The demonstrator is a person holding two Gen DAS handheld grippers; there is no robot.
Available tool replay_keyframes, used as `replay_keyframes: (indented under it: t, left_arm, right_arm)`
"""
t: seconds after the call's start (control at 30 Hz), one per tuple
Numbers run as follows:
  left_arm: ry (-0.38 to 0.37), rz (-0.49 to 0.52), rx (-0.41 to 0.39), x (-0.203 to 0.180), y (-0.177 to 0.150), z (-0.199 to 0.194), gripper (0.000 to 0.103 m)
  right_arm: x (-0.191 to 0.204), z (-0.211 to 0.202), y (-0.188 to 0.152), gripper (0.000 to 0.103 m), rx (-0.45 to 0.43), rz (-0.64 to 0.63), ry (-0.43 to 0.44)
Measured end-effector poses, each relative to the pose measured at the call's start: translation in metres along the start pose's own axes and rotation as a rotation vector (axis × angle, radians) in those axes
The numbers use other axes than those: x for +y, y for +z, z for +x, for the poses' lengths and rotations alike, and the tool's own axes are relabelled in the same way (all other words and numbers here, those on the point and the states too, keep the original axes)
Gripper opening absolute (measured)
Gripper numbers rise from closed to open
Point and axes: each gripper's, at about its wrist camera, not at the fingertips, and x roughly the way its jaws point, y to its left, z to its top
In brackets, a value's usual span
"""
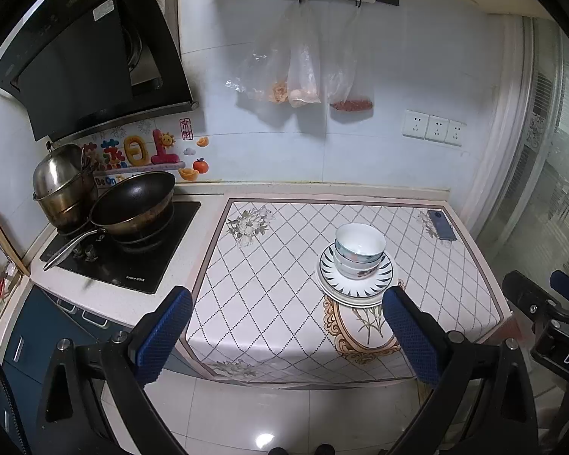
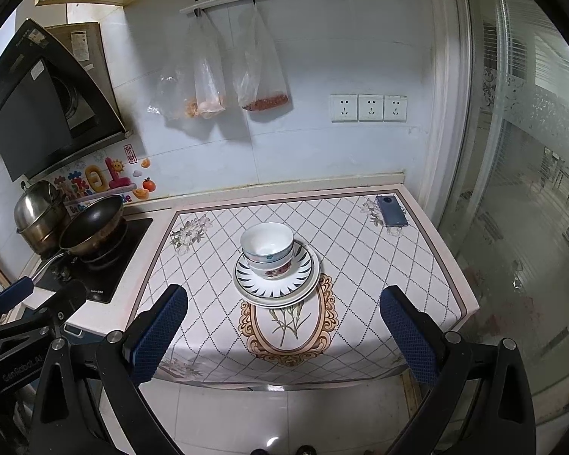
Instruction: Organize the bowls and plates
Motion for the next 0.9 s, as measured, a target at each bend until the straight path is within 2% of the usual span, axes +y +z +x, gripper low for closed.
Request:
replay_keyframes:
  t: [0.9]
  left_arm:
    - [0.013,-0.01,-0.01,0.0004,-0.0004,-0.0018,0.103]
  right_arm:
    - [-0.0036,0.0029,-0.0021,0.103,0.001,0.011,0.003]
